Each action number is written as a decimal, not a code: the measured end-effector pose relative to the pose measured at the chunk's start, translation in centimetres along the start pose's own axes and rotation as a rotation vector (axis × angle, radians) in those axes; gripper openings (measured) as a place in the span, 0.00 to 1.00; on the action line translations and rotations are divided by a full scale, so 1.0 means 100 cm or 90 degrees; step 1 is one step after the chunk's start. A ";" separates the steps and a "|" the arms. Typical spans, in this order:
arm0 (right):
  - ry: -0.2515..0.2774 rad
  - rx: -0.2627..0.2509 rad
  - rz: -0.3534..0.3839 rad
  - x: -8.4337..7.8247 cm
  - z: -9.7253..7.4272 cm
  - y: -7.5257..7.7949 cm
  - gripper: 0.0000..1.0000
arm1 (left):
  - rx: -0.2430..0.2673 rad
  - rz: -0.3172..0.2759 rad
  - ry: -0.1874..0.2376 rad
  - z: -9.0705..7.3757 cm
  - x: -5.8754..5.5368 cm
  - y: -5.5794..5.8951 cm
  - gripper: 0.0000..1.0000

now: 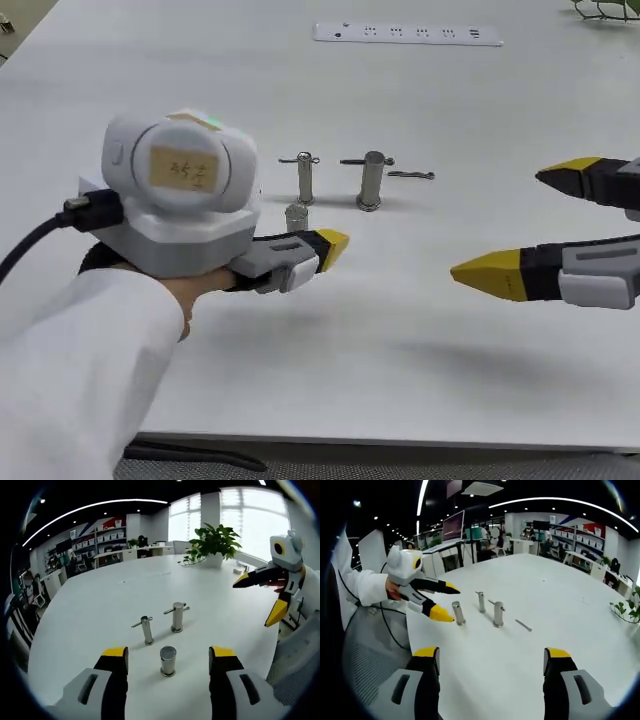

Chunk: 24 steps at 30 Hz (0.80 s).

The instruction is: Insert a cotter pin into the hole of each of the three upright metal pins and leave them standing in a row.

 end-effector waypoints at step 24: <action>-0.009 -0.018 0.002 -0.001 -0.006 0.012 0.83 | -0.181 -0.043 0.045 -0.041 -0.002 0.010 0.99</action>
Point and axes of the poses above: the centre of the closed fingertips' face, and the gripper's own axes: z roughly forward along the fingers, y roughly to its right, x roughly out of its top, the point moved 1 cm from there along -z, roughly backward along the fingers, and after that the axes turned 9 degrees about -y, right-handed, at the moved point
